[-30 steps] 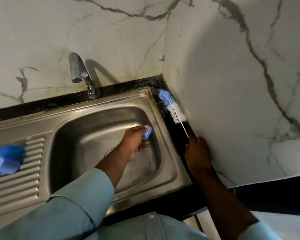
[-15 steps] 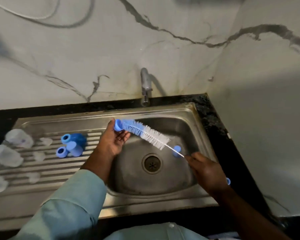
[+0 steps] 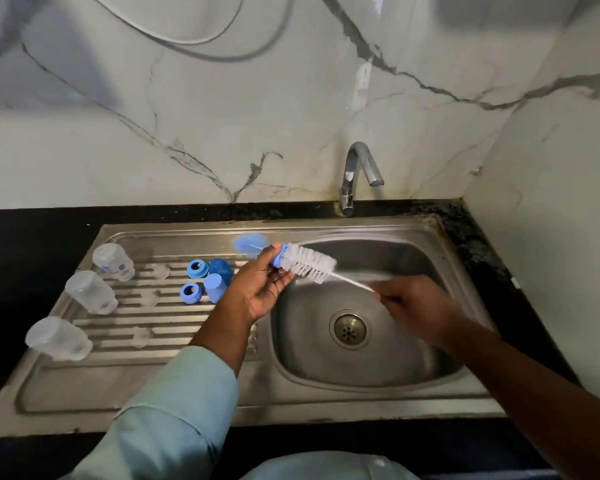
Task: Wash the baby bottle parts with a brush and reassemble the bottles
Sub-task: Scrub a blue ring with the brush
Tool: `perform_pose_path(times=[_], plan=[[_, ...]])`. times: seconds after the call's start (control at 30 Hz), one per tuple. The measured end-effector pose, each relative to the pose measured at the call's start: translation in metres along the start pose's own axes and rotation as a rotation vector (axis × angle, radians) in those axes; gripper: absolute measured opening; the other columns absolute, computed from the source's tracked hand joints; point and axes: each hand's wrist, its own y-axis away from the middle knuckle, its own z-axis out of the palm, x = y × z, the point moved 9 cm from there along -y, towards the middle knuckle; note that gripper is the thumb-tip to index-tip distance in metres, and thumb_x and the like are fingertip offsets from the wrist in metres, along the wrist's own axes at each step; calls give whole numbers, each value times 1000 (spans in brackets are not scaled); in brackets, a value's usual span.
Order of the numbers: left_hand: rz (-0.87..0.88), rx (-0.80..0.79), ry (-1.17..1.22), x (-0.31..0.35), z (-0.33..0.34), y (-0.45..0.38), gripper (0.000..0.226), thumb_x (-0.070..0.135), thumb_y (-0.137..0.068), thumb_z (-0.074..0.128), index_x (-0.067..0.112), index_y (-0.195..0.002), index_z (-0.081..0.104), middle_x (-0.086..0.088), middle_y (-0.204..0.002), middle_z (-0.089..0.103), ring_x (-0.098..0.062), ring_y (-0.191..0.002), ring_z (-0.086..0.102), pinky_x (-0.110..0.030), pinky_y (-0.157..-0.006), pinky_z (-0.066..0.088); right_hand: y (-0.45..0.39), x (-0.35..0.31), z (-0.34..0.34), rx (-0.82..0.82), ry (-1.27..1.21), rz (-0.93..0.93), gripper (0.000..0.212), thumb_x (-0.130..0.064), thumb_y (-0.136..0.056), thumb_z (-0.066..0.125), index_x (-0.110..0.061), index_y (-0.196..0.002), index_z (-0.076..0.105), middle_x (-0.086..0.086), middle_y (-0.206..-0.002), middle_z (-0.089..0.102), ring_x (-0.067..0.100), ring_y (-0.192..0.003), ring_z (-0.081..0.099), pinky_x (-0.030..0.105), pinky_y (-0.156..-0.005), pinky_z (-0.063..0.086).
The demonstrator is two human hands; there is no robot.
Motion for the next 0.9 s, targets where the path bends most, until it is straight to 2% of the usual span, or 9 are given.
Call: perform_pose_path(times=[0.1,0.2,0.33,0.43,0.5,0.57,0.7,0.8,0.9], plan=[[-4,49,102,-10,14,2,26,34,-93,63,8,-99,63,-9,-79,75,-19,-83,68,-32,-74,57,-2,-21,-5,142,514,-213,39,-16,-76,44,-13,-104,70,3,-73,66,26,-51,61,26,-38,42],[13,24,104,-14,35,4,24,33,-94,61,9,-95,62,-7,-74,74,-18,-80,68,-32,-73,57,-9,-6,0,137,292,-61,28,-11,-77,57,-19,-101,68,3,-80,69,29,-61,66,33,-46,53],[152,201,175,8,15,-6,37,29,-85,75,6,-111,62,-13,-103,72,-22,-87,72,-35,-70,61,-8,18,-6,12,-54,0,21,-23,-87,51,-31,-106,54,0,-83,72,25,-74,69,35,-66,57],[312,400,253,21,-6,-1,62,30,-79,81,7,-128,53,-17,-115,69,-30,-94,72,-35,-61,60,3,17,-30,25,136,-124,38,-31,-84,35,-34,-110,62,-5,-87,73,21,-75,69,34,-63,56],[324,371,130,3,20,2,60,25,-82,78,10,-131,47,-16,-116,67,-27,-90,71,-32,-55,58,1,13,-37,37,363,-182,45,-28,-74,39,-23,-108,69,-4,-76,69,21,-60,67,26,-46,50],[254,308,73,-22,48,0,57,21,-84,76,10,-131,47,-15,-114,68,-25,-82,71,-30,-50,56,-5,9,-39,77,480,-187,38,-21,-75,49,-18,-108,68,-2,-71,65,23,-55,64,21,-43,39],[267,349,221,-14,40,-1,72,18,-83,77,18,-142,36,-16,-117,66,-27,-87,71,-37,-54,60,3,31,-31,2,297,-127,46,-27,-83,35,-21,-120,61,1,-83,67,27,-70,67,27,-53,44],[242,283,139,-26,59,1,62,14,-86,73,14,-139,42,-16,-117,66,-24,-83,70,-34,-52,58,5,29,-35,122,381,-164,33,-23,-73,53,-20,-102,69,-2,-66,62,23,-50,62,22,-38,40],[248,253,169,-35,73,1,59,12,-84,74,13,-136,46,-13,-111,69,-22,-80,72,-33,-55,58,-6,28,-22,116,435,-182,31,-15,-70,68,-17,-101,68,1,-67,63,25,-51,62,26,-39,45]])
